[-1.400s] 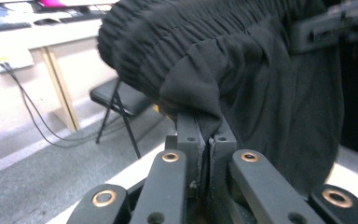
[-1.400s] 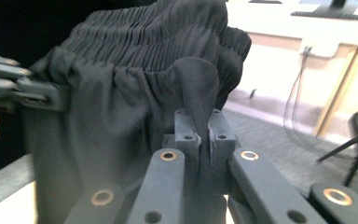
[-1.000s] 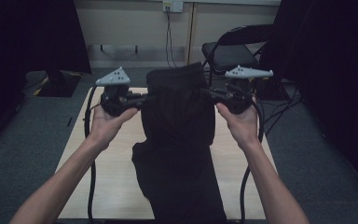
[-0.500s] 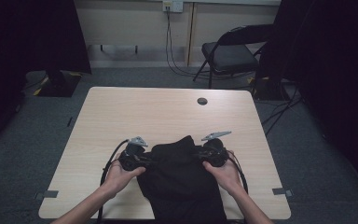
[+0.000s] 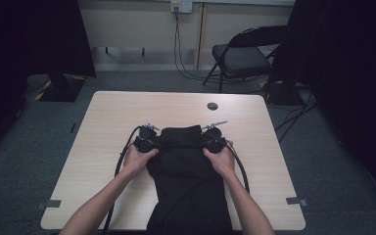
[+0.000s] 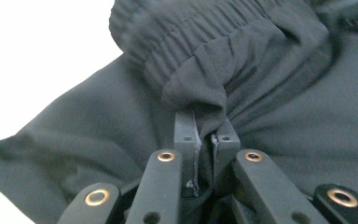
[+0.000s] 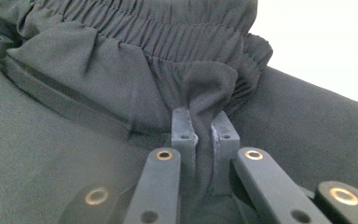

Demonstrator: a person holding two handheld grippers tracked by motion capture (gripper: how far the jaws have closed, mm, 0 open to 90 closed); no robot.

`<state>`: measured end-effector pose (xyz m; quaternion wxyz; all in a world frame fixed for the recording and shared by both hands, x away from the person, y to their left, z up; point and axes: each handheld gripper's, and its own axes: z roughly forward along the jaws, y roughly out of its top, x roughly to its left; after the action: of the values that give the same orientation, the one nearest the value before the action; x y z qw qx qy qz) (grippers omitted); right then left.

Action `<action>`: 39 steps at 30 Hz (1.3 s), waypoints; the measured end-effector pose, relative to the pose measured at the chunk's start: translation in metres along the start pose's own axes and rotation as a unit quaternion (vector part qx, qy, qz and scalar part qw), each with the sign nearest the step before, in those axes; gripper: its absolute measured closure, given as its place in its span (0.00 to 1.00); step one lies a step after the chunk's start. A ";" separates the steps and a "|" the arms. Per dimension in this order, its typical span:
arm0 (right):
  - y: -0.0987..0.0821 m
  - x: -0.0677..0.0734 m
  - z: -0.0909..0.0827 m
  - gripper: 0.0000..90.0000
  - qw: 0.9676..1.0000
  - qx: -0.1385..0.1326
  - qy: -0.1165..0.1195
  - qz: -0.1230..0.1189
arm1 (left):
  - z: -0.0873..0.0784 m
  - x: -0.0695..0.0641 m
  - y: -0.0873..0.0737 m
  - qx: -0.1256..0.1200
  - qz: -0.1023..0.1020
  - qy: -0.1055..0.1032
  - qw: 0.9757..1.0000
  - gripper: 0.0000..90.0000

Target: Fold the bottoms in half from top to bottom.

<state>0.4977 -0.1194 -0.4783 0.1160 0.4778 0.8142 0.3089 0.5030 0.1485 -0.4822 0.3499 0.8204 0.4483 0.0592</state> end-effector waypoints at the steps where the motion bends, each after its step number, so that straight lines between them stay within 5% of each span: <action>1: 0.007 -0.001 0.005 0.92 1.000 -0.002 -0.008 0.001 | 0.003 0.005 0.004 -0.008 0.003 0.009 1.000 0.93; 3: 0.016 -0.005 0.014 0.91 1.000 -0.010 -0.017 0.014 | 0.008 0.014 0.009 -0.028 0.003 0.020 0.999 0.92; 5: 0.023 -0.007 0.019 0.89 0.999 -0.016 -0.024 0.018 | 0.009 0.023 0.012 -0.035 -0.018 0.011 0.999 0.86; 7: 0.027 -0.008 0.022 0.74 0.999 -0.014 -0.029 0.009 | 0.006 0.030 0.014 -0.038 -0.035 0.013 0.999 0.68; 8: 0.029 -0.008 0.020 0.57 1.000 -0.014 -0.026 0.003 | 0.001 0.031 0.015 -0.043 -0.024 0.004 0.999 0.64; 11: 0.032 -0.012 0.000 0.54 0.999 -0.040 0.007 0.002 | -0.021 0.032 0.016 -0.073 -0.015 -0.003 0.997 0.52; 12: 0.033 -0.012 -0.010 0.52 0.999 -0.052 -0.001 -0.005 | -0.030 0.031 0.016 -0.083 -0.009 -0.004 0.997 0.50; 16: 0.028 -0.005 -0.050 0.52 0.994 -0.107 0.027 -0.007 | -0.059 0.014 0.008 -0.097 0.023 -0.019 0.995 0.54; 17: 0.023 0.000 -0.055 0.61 0.994 -0.104 0.037 -0.016 | -0.065 0.007 0.003 -0.099 0.030 -0.034 0.994 0.58; 19: 0.008 0.014 -0.062 0.65 0.993 -0.086 0.058 -0.048 | -0.068 -0.010 -0.010 -0.065 0.059 -0.063 0.994 0.71; 22: -0.016 0.032 -0.062 0.69 0.993 -0.056 0.084 -0.066 | -0.060 -0.033 -0.033 -0.027 0.075 -0.099 0.992 0.74; 24: -0.027 0.040 -0.052 0.67 0.993 -0.035 0.086 -0.077 | -0.044 -0.043 -0.044 0.009 0.087 -0.093 0.992 0.72; 25: -0.029 0.042 -0.047 0.65 0.993 -0.028 0.078 -0.081 | -0.034 -0.047 -0.047 0.015 0.095 -0.077 0.992 0.69; 27: -0.031 0.043 -0.034 0.63 0.995 -0.014 0.068 -0.077 | -0.025 -0.050 -0.047 0.022 0.107 -0.081 0.991 0.67; 29: -0.030 0.040 -0.020 0.65 0.995 -0.007 0.059 -0.074 | -0.021 -0.048 -0.039 0.028 0.100 -0.070 0.992 0.69; 32: -0.020 0.035 -0.008 0.68 0.996 -0.016 0.058 -0.065 | -0.014 -0.041 -0.033 0.004 0.099 -0.039 0.994 0.71; 34: -0.008 0.031 0.001 0.70 0.997 -0.015 0.037 -0.072 | -0.008 -0.035 -0.025 -0.005 0.090 -0.025 0.996 0.71; 39: 0.029 0.016 0.028 0.69 0.998 -0.018 -0.013 -0.057 | 0.015 -0.013 0.000 -0.051 0.036 0.001 0.998 0.64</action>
<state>0.5232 -0.0845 -0.4811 0.1526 0.4326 0.8327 0.3101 0.5015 0.1302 -0.4908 0.3887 0.8167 0.4157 0.0954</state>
